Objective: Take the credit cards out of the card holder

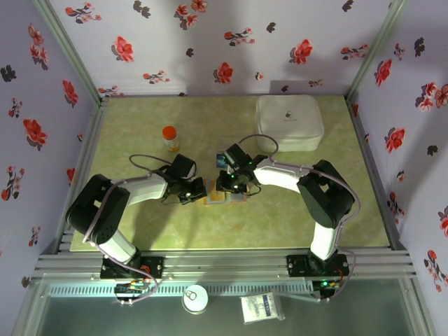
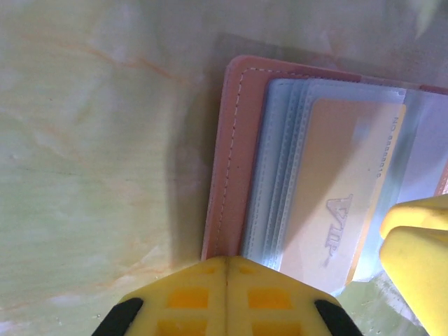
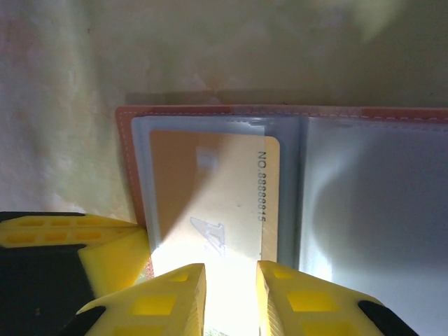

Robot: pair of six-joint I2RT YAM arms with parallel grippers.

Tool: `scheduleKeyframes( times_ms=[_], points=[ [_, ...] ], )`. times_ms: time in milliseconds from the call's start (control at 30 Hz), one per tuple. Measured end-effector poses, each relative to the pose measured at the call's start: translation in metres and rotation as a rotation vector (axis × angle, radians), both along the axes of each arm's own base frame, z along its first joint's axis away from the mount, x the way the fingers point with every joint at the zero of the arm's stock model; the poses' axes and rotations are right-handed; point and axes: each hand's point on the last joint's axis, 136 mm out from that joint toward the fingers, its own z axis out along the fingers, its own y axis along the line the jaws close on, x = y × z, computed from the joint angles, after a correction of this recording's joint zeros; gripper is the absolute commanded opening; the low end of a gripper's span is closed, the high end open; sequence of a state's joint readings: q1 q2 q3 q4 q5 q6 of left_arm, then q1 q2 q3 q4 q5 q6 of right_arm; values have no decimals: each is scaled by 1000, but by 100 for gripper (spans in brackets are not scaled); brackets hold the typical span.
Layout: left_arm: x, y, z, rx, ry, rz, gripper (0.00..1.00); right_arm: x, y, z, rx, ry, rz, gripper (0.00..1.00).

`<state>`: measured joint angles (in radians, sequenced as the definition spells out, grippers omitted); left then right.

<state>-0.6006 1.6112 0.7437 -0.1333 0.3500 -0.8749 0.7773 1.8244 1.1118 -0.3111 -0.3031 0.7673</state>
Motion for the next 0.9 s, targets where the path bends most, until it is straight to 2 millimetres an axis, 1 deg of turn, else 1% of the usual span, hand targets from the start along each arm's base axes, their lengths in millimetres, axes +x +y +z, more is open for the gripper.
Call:
scheduleKeyframes(
  times_ms=[200, 400, 667, 900],
  points=[
    [0, 2, -1, 8, -2, -7, 1, -1, -1, -6, -11, 10, 0, 25],
    [0, 3, -1, 12, -3, -9, 1, 0, -2, -7, -19, 5, -4, 24],
    [2, 4, -1, 17, -1, -11, 1, 1, -10, -11, -61, -6, -6, 24],
    [2, 6, 0, 27, -1, -18, 1, 4, -11, -6, -66, -25, -14, 24]
  ],
)
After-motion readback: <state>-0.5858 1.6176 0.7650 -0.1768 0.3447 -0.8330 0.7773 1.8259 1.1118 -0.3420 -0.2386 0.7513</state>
